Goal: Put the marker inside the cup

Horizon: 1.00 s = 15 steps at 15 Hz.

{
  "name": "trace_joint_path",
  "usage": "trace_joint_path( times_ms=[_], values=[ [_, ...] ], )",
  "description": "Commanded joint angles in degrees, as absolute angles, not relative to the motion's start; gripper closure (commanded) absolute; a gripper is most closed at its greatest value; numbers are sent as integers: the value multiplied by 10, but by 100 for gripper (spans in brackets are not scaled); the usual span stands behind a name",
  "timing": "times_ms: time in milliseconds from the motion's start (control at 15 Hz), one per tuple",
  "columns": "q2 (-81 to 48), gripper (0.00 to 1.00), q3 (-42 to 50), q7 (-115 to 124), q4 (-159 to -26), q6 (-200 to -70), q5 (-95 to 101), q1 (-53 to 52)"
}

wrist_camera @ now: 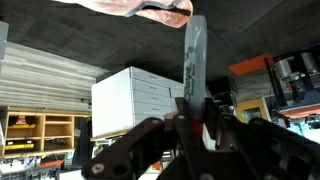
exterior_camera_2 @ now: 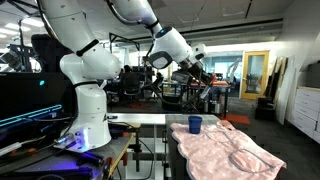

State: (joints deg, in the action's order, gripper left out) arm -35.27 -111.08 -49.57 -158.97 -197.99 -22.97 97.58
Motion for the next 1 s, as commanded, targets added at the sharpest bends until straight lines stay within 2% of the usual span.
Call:
trace_joint_path(
  times_ms=[0,933],
  values=[
    [-397,93,-1079,-527,-1590,-1980,-211,942],
    [-496,93,-982,-615,-1590,-1980,-170,872]
  ],
)
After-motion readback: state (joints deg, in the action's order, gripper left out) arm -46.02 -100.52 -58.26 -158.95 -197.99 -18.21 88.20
